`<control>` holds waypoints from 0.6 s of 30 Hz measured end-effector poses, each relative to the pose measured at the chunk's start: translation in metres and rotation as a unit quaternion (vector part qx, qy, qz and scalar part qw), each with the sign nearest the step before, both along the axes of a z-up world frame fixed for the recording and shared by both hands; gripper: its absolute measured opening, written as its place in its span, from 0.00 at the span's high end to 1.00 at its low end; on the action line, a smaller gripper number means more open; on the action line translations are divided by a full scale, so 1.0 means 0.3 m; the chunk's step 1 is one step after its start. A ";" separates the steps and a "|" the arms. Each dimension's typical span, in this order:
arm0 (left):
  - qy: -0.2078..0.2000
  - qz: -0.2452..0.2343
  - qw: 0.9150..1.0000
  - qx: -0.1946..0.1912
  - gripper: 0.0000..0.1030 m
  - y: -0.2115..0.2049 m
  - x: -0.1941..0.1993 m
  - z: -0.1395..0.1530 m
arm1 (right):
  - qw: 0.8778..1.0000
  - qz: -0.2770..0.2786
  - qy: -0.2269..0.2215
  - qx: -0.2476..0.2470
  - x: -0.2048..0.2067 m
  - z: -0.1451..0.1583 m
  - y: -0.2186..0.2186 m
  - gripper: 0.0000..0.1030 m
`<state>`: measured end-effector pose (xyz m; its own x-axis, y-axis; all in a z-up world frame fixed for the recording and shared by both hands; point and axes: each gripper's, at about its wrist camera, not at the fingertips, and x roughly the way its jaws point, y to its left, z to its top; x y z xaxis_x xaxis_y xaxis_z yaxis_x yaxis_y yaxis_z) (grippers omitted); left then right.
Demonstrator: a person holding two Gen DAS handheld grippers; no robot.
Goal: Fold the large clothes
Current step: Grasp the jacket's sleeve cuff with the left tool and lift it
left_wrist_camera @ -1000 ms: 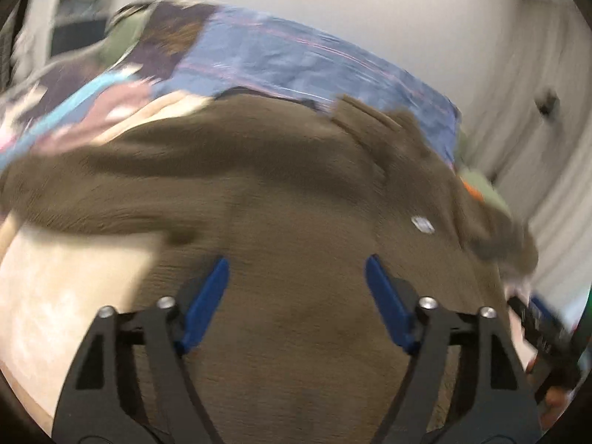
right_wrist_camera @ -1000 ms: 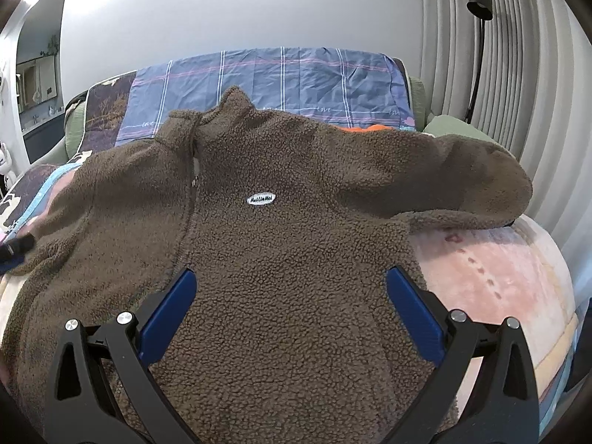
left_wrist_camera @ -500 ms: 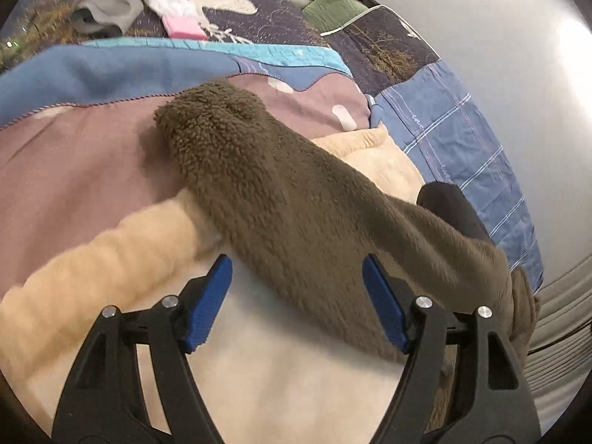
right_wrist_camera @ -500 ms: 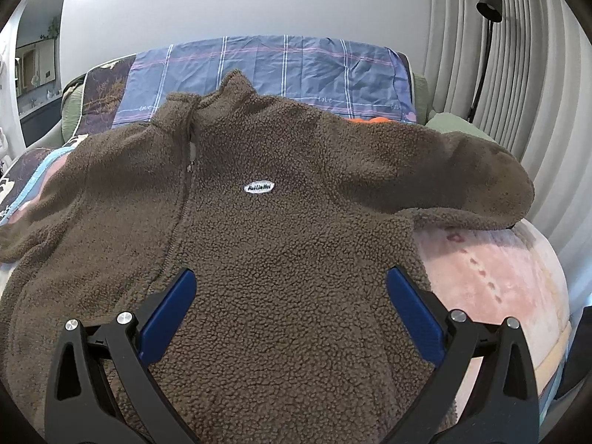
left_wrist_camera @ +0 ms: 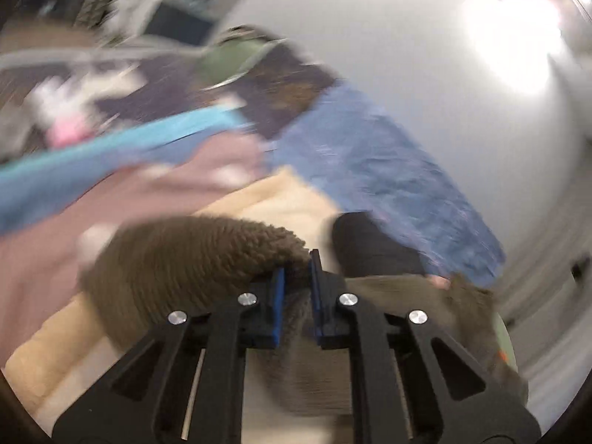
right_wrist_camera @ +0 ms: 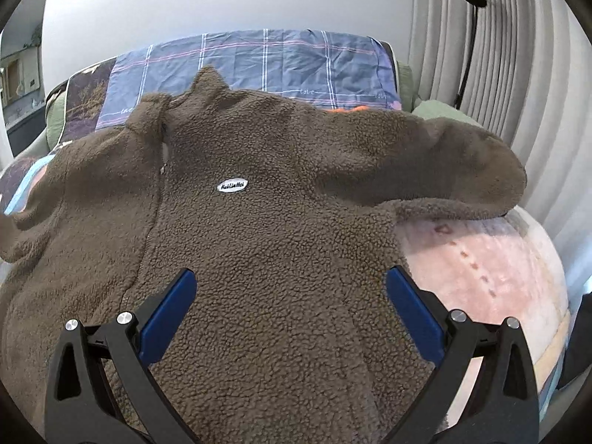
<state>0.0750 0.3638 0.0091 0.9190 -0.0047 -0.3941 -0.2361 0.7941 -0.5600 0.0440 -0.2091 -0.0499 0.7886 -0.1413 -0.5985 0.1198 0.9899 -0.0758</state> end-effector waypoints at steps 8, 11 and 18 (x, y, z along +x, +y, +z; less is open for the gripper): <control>-0.067 -0.265 0.949 0.157 0.88 -0.798 0.134 0.238 | 1.000 -0.002 -0.007 0.013 -0.020 0.002 -0.048 0.01; -0.033 -0.351 0.913 0.204 0.82 -1.073 0.177 0.136 | 1.000 -0.013 -0.008 0.016 -0.033 0.006 -0.088 0.01; 0.101 -0.448 0.851 0.255 0.49 -1.327 0.211 -0.181 | 1.000 -0.024 -0.003 0.014 -0.047 0.006 -0.168 0.01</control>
